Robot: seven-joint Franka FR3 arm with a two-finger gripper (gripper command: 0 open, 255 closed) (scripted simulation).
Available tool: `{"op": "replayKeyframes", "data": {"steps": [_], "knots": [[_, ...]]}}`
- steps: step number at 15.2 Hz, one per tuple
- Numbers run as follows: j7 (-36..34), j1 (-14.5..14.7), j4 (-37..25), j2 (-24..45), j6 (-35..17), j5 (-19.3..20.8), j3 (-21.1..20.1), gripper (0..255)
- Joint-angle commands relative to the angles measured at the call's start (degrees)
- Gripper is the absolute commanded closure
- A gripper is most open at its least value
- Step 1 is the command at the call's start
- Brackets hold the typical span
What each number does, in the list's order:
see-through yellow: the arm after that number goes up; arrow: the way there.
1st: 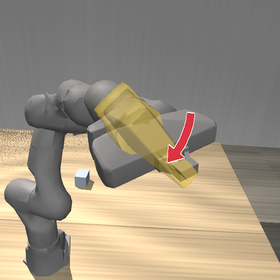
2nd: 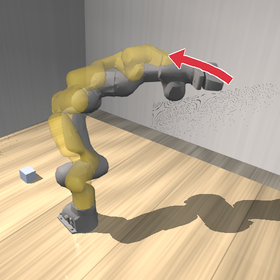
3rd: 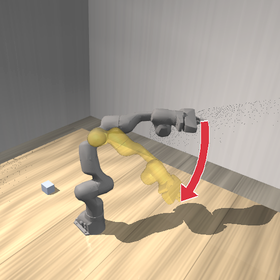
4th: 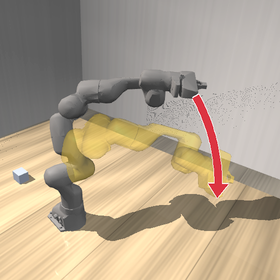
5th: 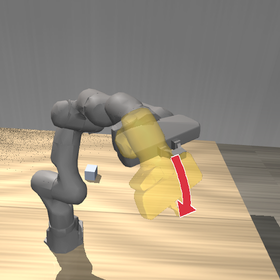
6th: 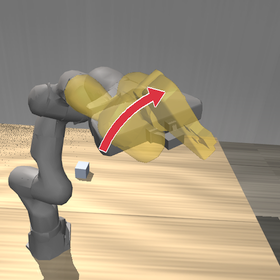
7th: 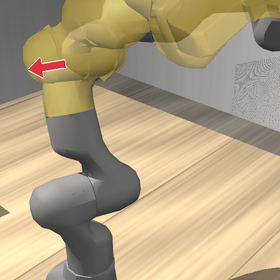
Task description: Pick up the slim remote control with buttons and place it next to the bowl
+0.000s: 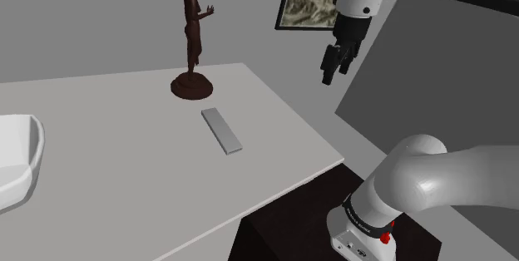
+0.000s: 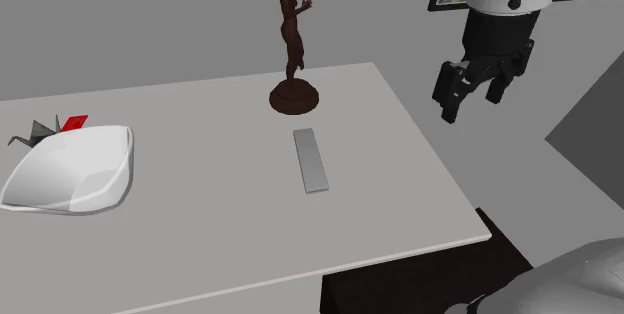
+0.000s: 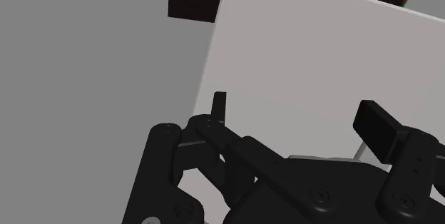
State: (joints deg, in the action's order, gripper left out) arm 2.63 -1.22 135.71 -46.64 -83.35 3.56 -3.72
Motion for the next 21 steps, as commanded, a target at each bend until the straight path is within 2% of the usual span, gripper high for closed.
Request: {"op": "replayKeyframes", "data": {"steps": [1,11,16,21], "knots": [[0.0,0.0,0.0,0.0,0.0,0.0,0.0,0],[-8.6,2.18,4.65,11.31,-18.02,-5.93,-6.9,0],[-12.73,2.84,4.01,19.63,-26.92,-7.4,-10.44,0],[-17.21,3.12,1.35,29.23,-35.09,-7.21,-13.85,0]]}}
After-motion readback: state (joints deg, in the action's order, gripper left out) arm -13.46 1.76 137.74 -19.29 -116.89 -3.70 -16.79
